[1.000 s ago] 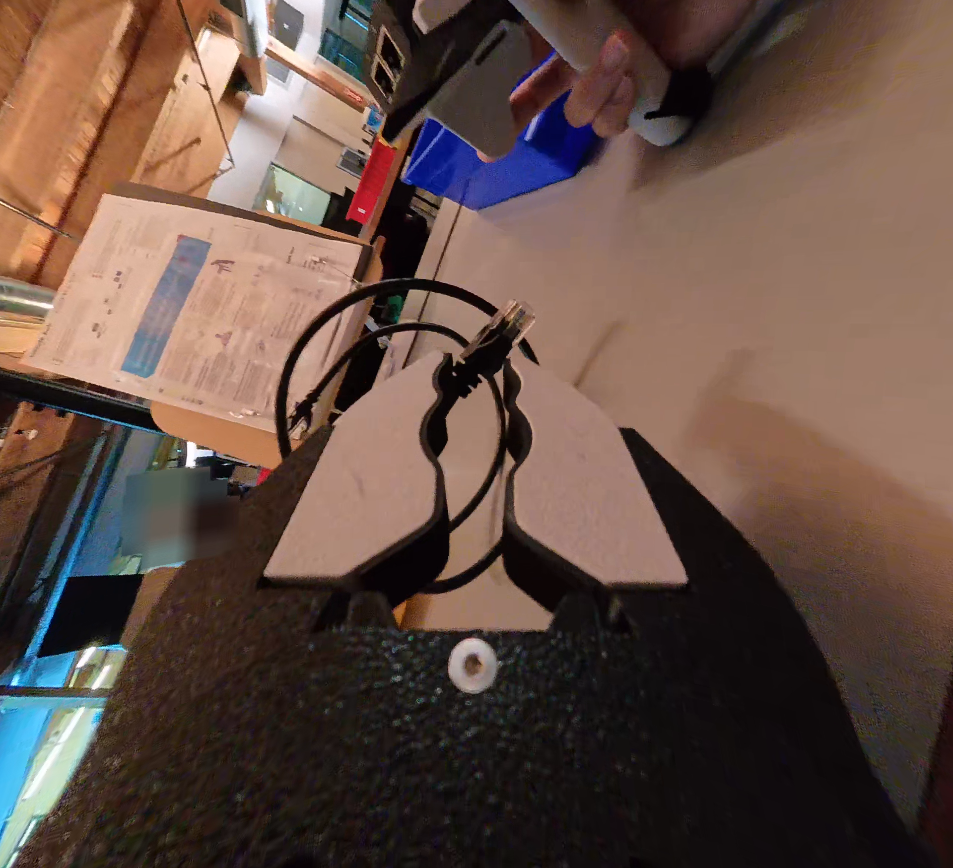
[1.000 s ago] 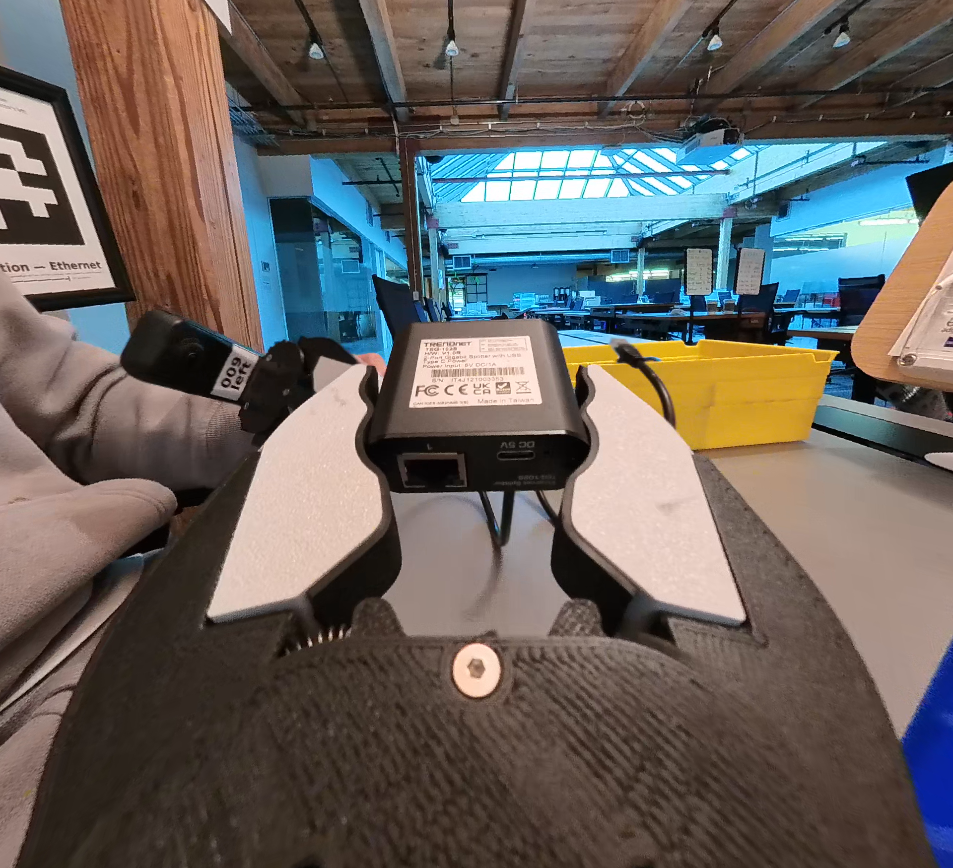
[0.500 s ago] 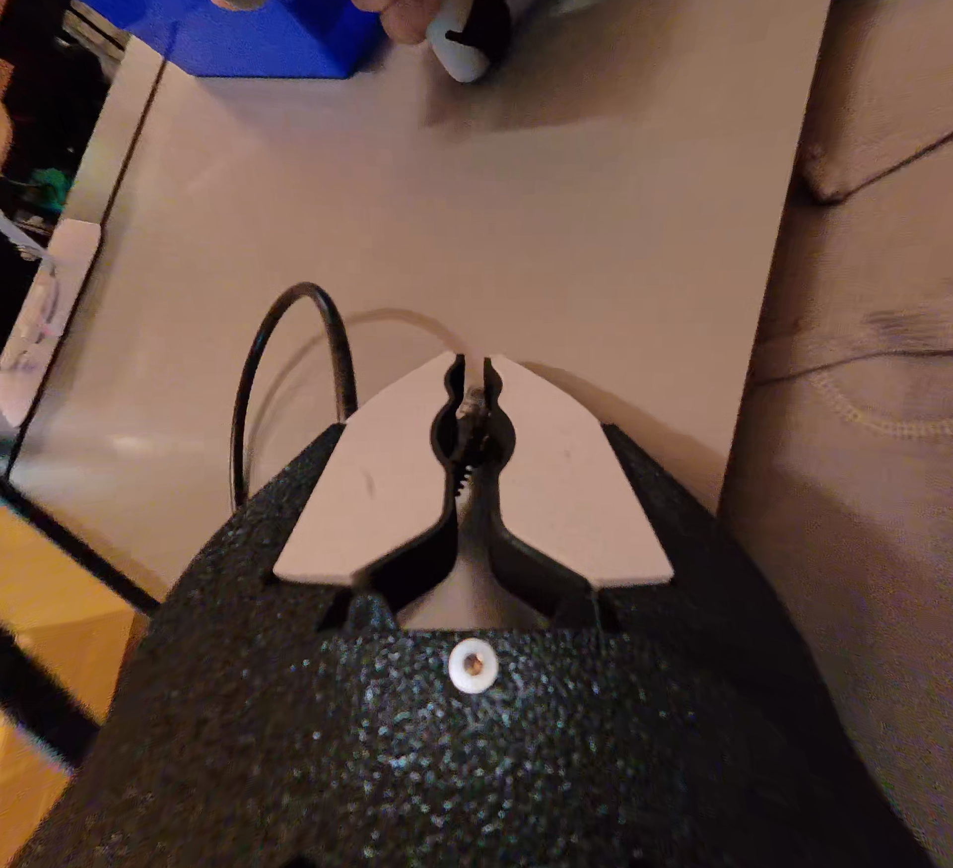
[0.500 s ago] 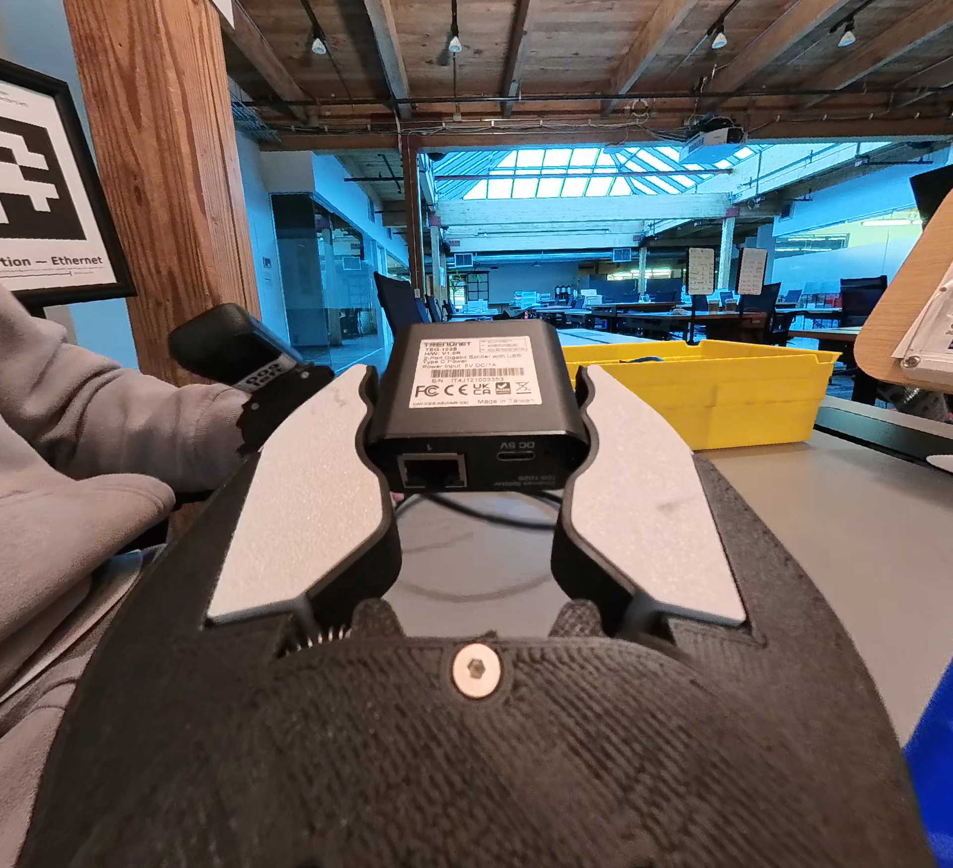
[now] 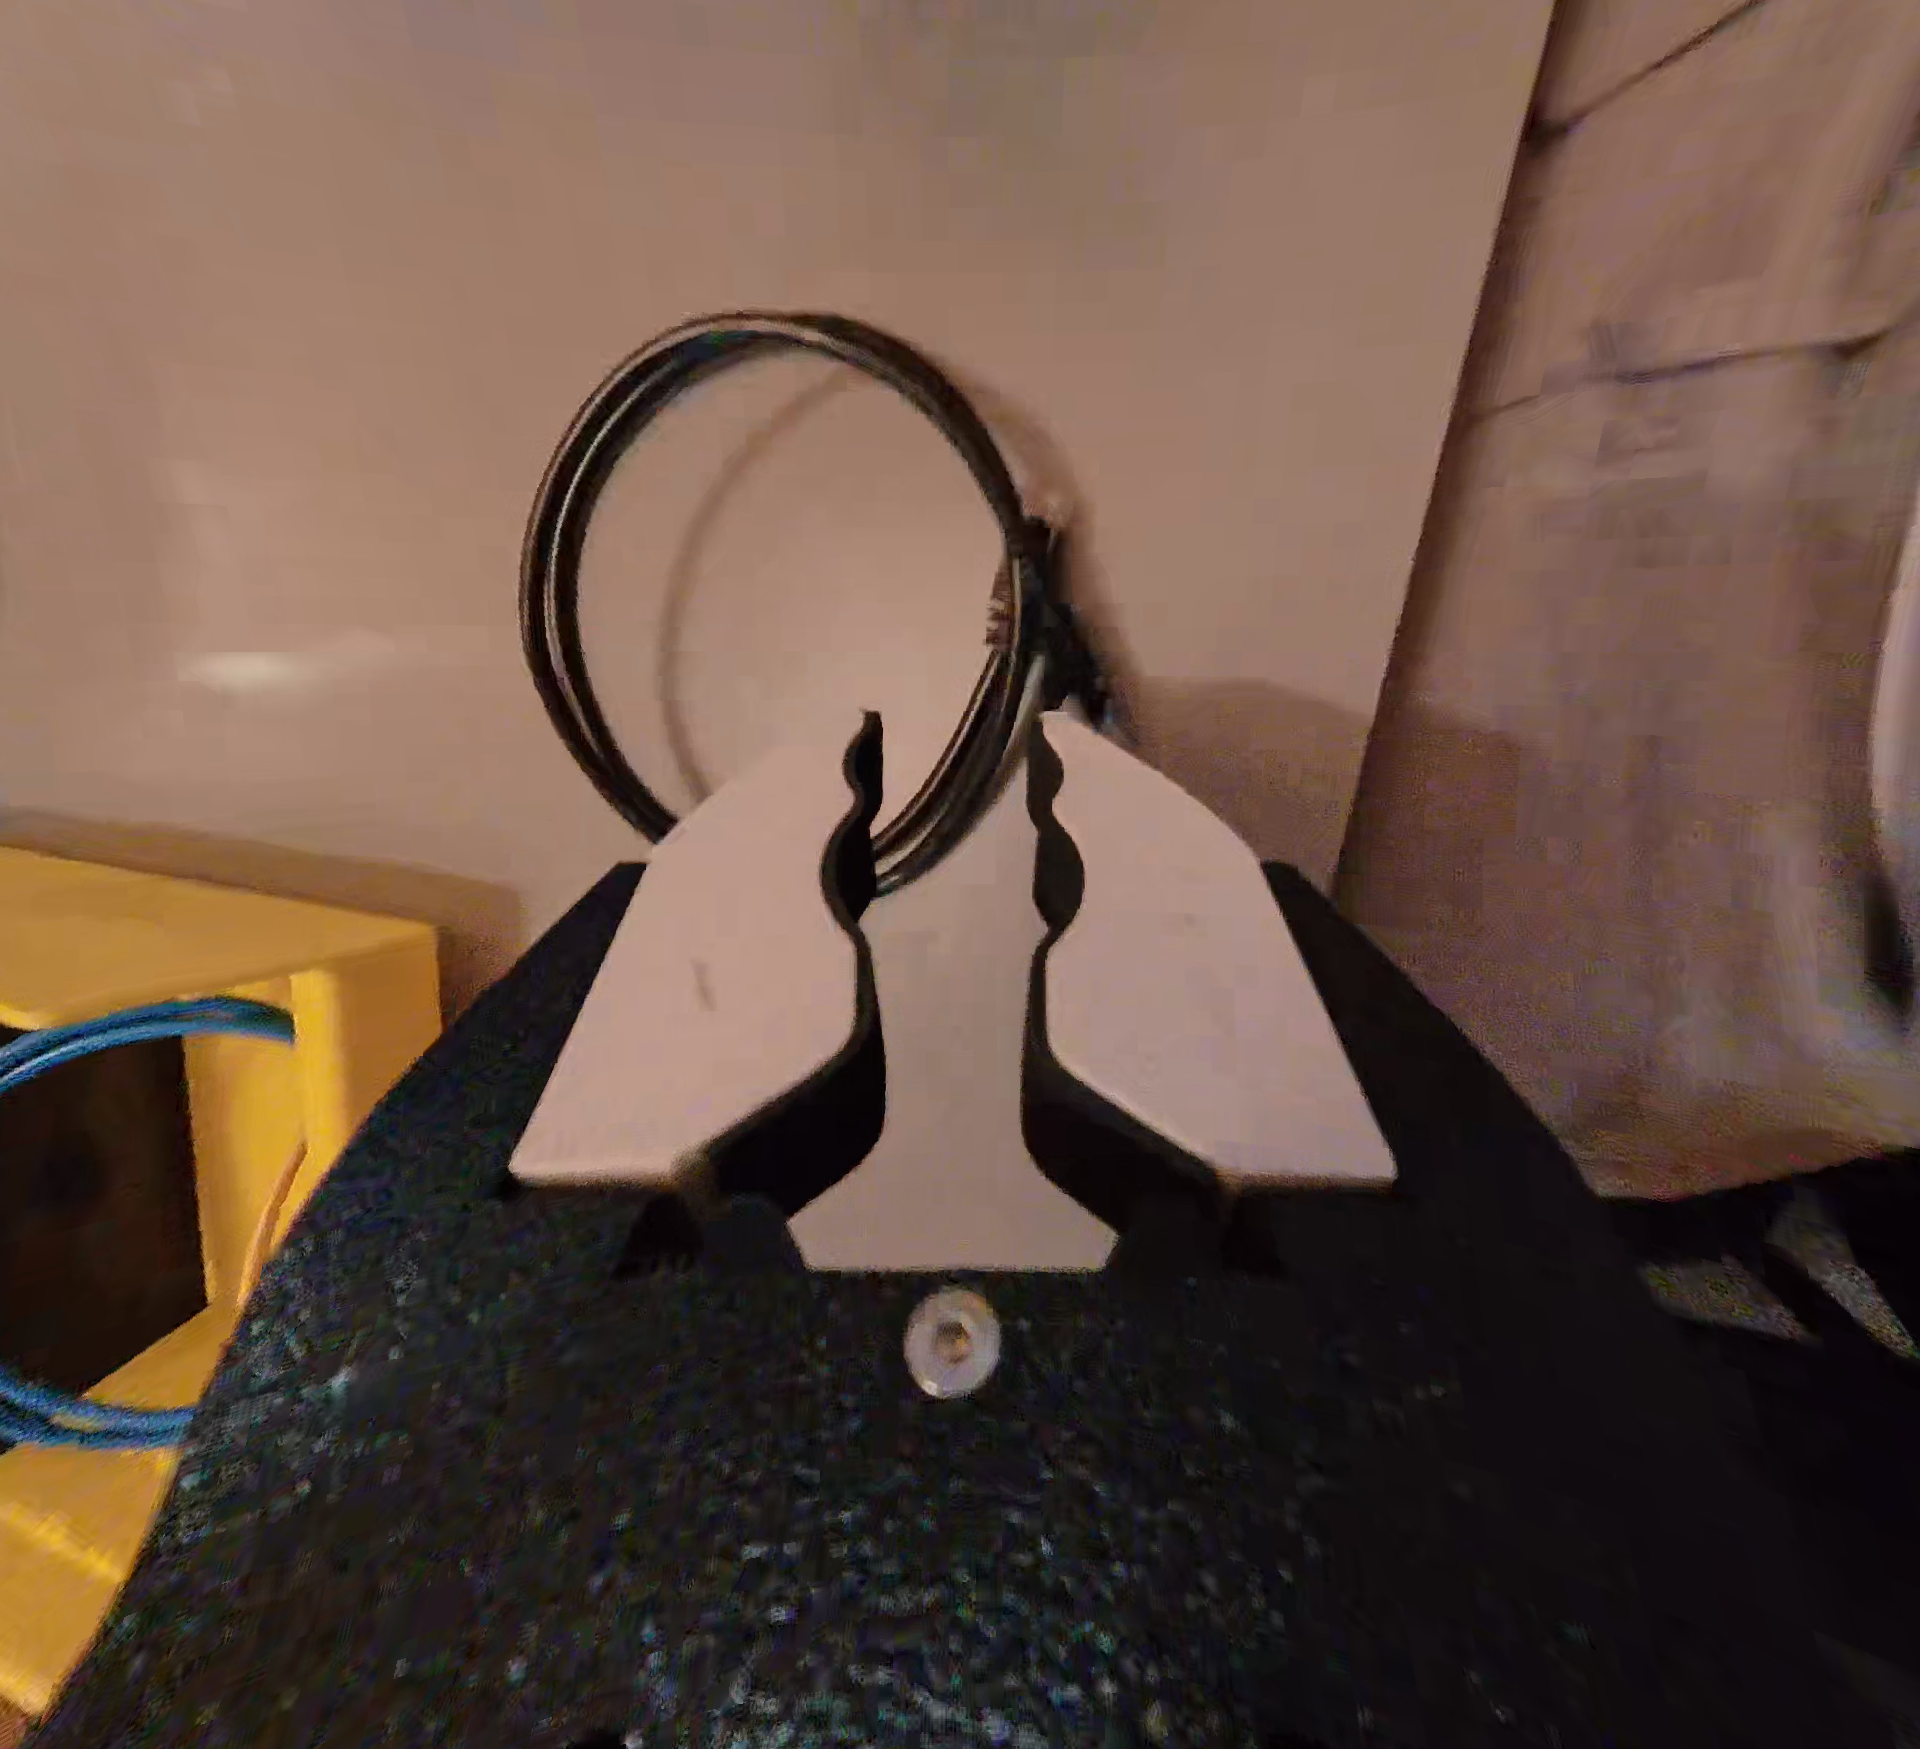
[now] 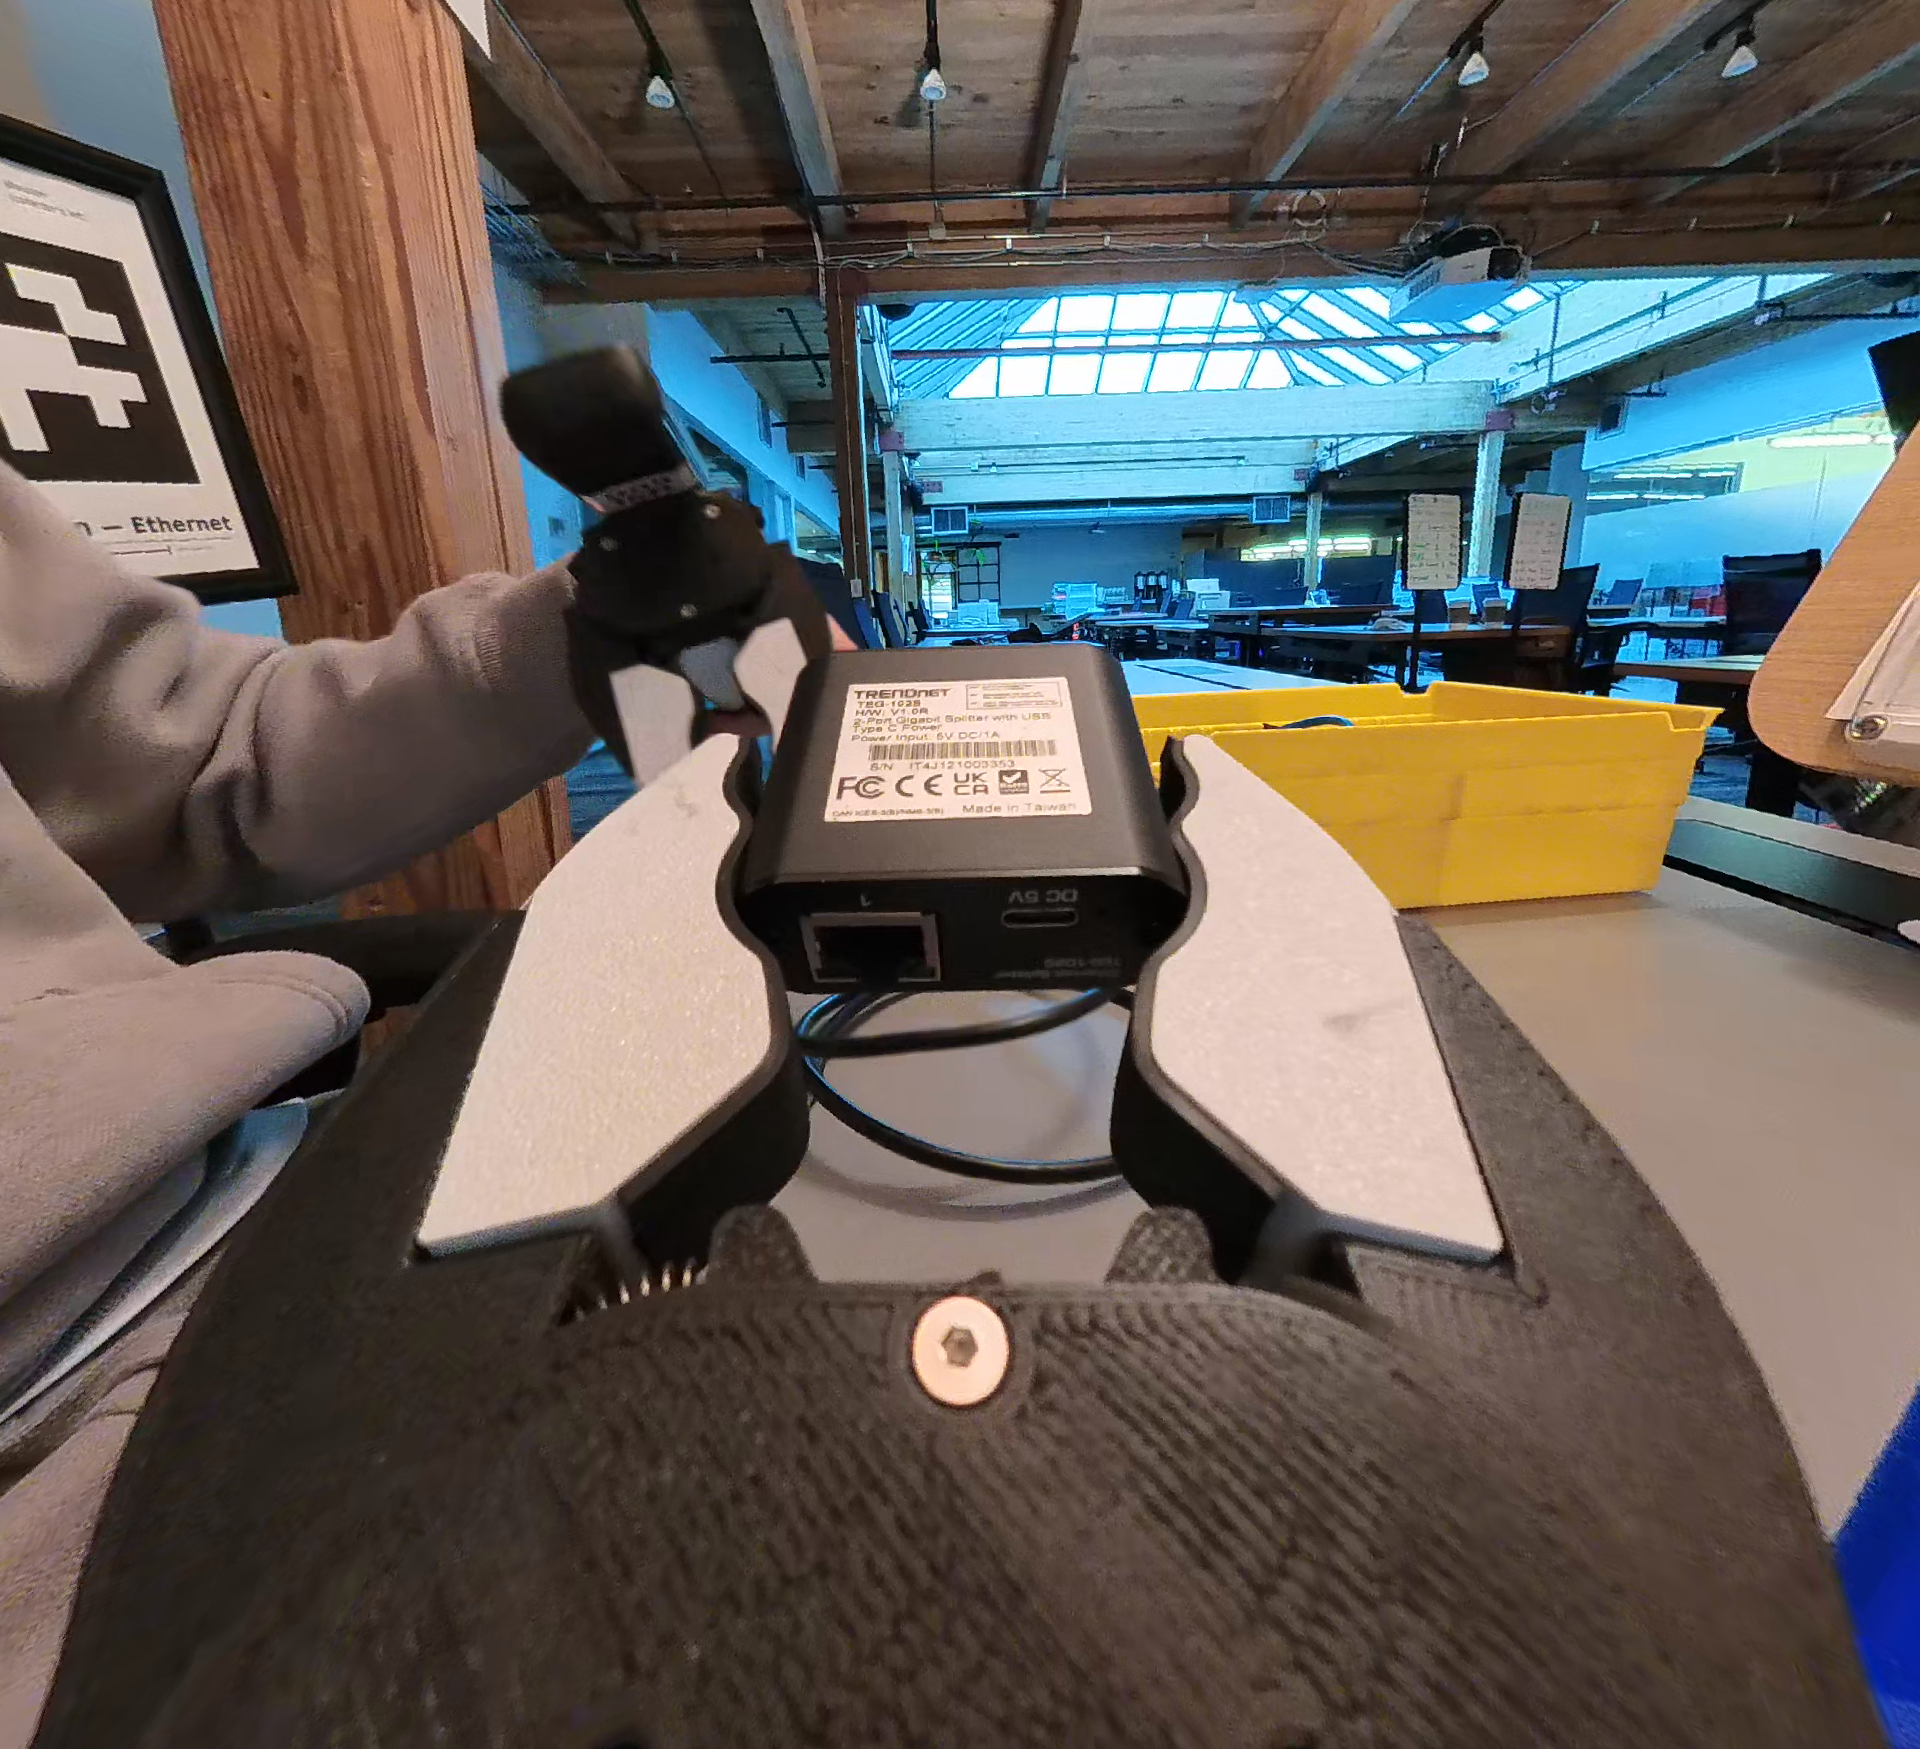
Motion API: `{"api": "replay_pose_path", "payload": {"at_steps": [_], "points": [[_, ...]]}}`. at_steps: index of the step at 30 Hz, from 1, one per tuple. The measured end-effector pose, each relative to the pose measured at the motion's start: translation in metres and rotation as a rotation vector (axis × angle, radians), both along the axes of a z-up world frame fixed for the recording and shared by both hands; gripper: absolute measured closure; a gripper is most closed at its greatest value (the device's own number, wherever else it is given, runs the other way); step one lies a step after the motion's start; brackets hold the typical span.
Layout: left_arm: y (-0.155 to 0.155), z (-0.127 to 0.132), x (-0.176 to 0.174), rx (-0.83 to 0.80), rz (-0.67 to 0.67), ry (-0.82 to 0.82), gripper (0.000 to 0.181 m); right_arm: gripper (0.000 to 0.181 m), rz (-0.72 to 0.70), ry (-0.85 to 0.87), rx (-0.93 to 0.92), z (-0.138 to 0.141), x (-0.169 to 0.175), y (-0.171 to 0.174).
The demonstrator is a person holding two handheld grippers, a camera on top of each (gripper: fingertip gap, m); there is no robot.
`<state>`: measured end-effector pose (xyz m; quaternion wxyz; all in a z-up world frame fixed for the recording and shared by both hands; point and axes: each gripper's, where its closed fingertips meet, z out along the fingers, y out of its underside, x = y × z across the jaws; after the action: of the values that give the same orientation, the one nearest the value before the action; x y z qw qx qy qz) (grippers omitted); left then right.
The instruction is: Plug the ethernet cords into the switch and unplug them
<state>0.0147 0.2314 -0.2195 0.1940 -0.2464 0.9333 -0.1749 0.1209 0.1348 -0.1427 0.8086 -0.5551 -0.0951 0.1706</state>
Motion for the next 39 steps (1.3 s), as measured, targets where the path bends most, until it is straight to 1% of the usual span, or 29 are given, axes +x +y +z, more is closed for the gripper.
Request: {"api": "replay_pose_path", "payload": {"at_steps": [1, 3, 6, 8, 9, 13, 14, 17, 21, 23, 24, 27, 28, 31, 34, 37, 39], "points": [[0.008, -0.006, 0.004, 0.033, 0.014, 0.003, 0.156, 0.109, 0.001, 0.000, -0.002, 0.000, 0.000, 0.000], [0.012, -0.019, 0.011, 0.026, 0.029, 0.035, 0.157, 0.109, 0.004, 0.002, -0.004, 0.000, 0.000, 0.001], [0.009, -0.038, 0.012, 0.032, -0.026, 0.119, 0.158, 0.109, 0.002, 0.006, -0.001, 0.000, 0.001, 0.000], [0.011, -0.048, 0.016, 0.067, -0.055, 0.142, 0.157, 0.109, 0.000, 0.008, 0.001, 0.000, 0.001, 0.000], [0.011, -0.050, 0.018, 0.058, -0.055, 0.154, 0.159, 0.109, 0.000, 0.008, 0.002, 0.000, 0.001, 0.000], [0.001, -0.049, 0.029, -0.091, -0.030, 0.177, 0.167, 0.109, 0.003, 0.003, 0.002, 0.000, 0.000, 0.000], [0.001, -0.050, 0.028, -0.104, -0.033, 0.202, 0.167, 0.109, 0.004, 0.003, 0.001, 0.000, 0.000, 0.000], [-0.001, -0.059, 0.013, -0.099, -0.099, 0.296, 0.169, 0.109, 0.005, 0.003, 0.001, 0.000, 0.000, 0.000], [-0.009, -0.059, 0.013, -0.142, -0.129, 0.295, 0.165, 0.109, 0.008, 0.005, -0.002, 0.000, 0.000, 0.000], [-0.013, -0.060, 0.009, -0.148, -0.172, 0.293, 0.170, 0.109, 0.008, 0.006, 0.000, 0.000, 0.000, 0.000], [-0.013, -0.059, 0.008, -0.155, -0.179, 0.284, 0.170, 0.109, 0.006, 0.006, 0.001, 0.000, 0.000, 0.000], [-0.017, -0.053, 0.002, -0.221, -0.188, 0.307, 0.164, 0.109, 0.004, 0.004, 0.005, 0.000, 0.000, -0.001], [-0.017, -0.053, 0.001, -0.228, -0.189, 0.309, 0.164, 0.109, 0.005, 0.004, 0.004, 0.000, 0.000, -0.001], [-0.013, -0.059, 0.005, -0.150, -0.189, 0.276, 0.163, 0.109, 0.009, 0.002, 0.002, 0.000, -0.001, -0.001], [-0.013, -0.064, 0.008, -0.116, -0.187, 0.272, 0.163, 0.109, 0.008, 0.004, 0.002, 0.000, 0.000, -0.001], [-0.020, -0.069, 0.007, -0.136, -0.204, 0.270, 0.163, 0.109, 0.006, 0.005, 0.005, 0.000, 0.000, -0.001], [-0.021, -0.069, 0.011, -0.157, -0.188, 0.232, 0.170, 0.109, 0.006, 0.006, 0.005, 0.000, 0.000, -0.001]]}}
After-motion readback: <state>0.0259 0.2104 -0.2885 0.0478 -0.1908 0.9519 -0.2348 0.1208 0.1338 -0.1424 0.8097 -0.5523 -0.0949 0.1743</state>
